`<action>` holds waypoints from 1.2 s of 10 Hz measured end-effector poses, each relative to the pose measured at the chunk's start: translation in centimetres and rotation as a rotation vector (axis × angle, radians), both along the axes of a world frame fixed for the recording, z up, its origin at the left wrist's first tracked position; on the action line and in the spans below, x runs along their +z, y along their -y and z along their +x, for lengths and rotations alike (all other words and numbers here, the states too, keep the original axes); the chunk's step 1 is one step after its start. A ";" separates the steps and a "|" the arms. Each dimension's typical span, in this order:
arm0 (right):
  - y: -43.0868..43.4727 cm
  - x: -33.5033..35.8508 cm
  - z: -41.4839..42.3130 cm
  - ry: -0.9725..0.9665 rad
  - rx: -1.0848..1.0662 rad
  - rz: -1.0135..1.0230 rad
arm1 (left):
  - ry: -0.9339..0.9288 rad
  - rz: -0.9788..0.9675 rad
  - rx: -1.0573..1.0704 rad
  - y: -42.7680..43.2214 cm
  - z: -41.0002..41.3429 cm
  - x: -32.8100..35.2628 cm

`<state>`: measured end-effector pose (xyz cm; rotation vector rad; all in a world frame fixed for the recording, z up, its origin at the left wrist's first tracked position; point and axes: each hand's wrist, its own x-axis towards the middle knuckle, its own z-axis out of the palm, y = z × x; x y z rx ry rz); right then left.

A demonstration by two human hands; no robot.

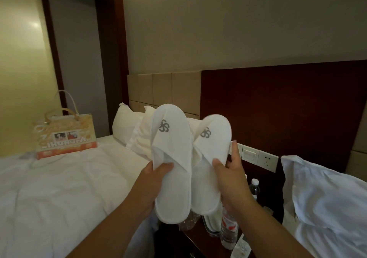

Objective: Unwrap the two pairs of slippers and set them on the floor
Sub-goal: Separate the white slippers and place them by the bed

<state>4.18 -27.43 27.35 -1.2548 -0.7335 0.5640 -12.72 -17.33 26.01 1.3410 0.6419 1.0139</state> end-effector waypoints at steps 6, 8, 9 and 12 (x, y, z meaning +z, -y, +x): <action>0.6 -1.2 -3.5 0.103 0.074 -0.018 | -0.499 0.340 0.310 0.8 -0.4 1.3; 0.0 -1.2 -4.2 0.185 0.003 -0.062 | -0.586 0.584 0.096 4.6 0.8 2.0; -0.3 -1.3 -5.1 0.256 -0.002 -0.053 | -0.454 0.542 0.109 4.6 1.5 2.2; -0.9 -2.3 -6.4 0.408 -0.017 -0.129 | -0.954 1.267 0.391 4.5 1.5 4.1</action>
